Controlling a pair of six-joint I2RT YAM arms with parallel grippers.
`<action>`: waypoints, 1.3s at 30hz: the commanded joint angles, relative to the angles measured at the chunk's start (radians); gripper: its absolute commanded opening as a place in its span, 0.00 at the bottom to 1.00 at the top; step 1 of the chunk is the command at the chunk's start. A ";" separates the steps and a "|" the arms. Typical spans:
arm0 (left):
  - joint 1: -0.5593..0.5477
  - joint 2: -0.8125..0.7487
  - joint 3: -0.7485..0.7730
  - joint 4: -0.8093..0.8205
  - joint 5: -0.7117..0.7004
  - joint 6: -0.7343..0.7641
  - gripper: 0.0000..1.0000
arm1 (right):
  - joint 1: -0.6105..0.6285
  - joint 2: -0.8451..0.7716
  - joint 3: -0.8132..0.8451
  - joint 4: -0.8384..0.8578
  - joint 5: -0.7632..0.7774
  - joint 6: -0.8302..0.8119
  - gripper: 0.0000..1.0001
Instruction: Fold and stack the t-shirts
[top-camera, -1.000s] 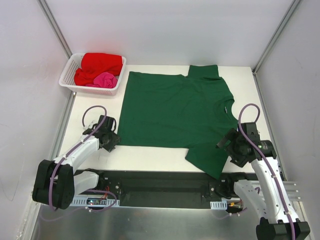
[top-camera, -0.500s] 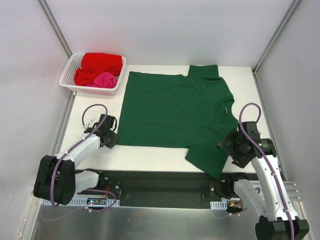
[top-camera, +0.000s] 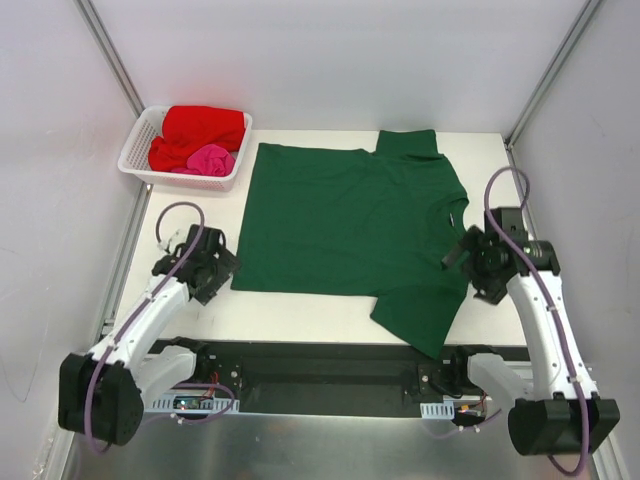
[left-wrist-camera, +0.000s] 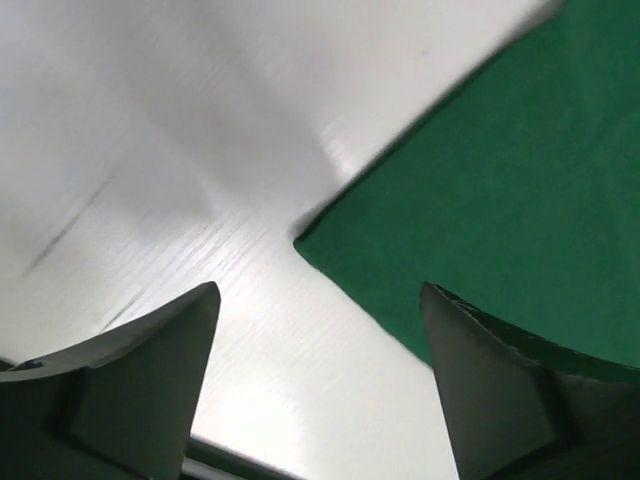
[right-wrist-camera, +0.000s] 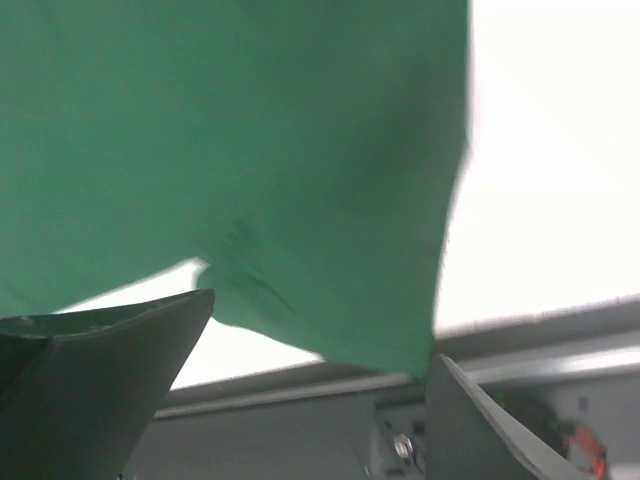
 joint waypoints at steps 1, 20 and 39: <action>-0.005 -0.068 0.228 -0.133 -0.075 0.223 0.85 | -0.012 0.174 0.208 0.106 0.007 -0.166 0.96; -0.044 1.099 1.239 0.162 0.215 0.446 0.84 | -0.032 1.195 0.862 0.502 -0.211 -0.242 0.96; 0.009 1.365 1.367 0.168 0.243 0.246 0.83 | -0.044 1.420 1.038 0.478 -0.249 -0.210 0.96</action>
